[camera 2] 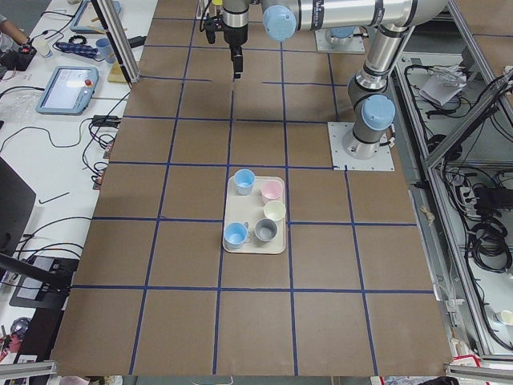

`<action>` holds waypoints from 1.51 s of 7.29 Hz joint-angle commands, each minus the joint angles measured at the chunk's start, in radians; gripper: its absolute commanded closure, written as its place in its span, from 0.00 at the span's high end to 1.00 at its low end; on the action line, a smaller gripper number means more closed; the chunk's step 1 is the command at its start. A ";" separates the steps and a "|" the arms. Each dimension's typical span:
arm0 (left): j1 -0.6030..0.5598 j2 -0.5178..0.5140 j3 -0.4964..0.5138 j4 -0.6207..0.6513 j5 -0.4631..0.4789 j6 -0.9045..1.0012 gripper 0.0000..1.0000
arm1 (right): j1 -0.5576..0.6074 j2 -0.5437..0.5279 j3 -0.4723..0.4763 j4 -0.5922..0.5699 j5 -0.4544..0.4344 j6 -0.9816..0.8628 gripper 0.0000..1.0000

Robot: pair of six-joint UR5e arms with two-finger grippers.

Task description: Transfer IKEA cup to right arm and place on rack

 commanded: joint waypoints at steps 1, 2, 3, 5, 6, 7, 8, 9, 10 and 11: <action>0.007 0.001 -0.001 0.000 -0.001 0.005 1.00 | 0.136 -0.105 0.116 0.008 0.001 0.176 1.00; 0.007 0.001 -0.001 0.000 -0.001 0.005 1.00 | 0.168 -0.124 0.135 0.011 -0.021 0.179 1.00; 0.007 0.001 -0.001 0.000 -0.001 0.005 1.00 | 0.172 -0.132 0.147 0.008 -0.050 0.184 1.00; 0.007 -0.002 0.004 0.002 0.004 0.005 1.00 | 0.173 -0.158 0.215 0.002 -0.038 0.201 1.00; 0.007 -0.003 0.004 0.002 0.006 0.005 1.00 | 0.173 -0.179 0.227 -0.017 -0.045 0.201 1.00; 0.007 -0.003 0.004 0.002 0.006 0.005 1.00 | 0.172 -0.182 0.208 -0.015 -0.048 0.198 1.00; 0.007 -0.005 0.004 0.002 0.007 0.005 1.00 | 0.172 -0.182 0.197 -0.016 -0.044 0.199 1.00; 0.007 -0.005 0.005 0.002 0.006 0.005 1.00 | 0.169 -0.175 0.178 -0.016 -0.042 0.199 1.00; 0.007 -0.005 0.005 0.002 0.007 0.005 1.00 | 0.167 -0.172 0.168 -0.018 -0.048 0.198 1.00; 0.007 -0.007 0.007 0.002 0.009 0.005 1.00 | 0.167 -0.170 0.169 -0.021 -0.045 0.198 1.00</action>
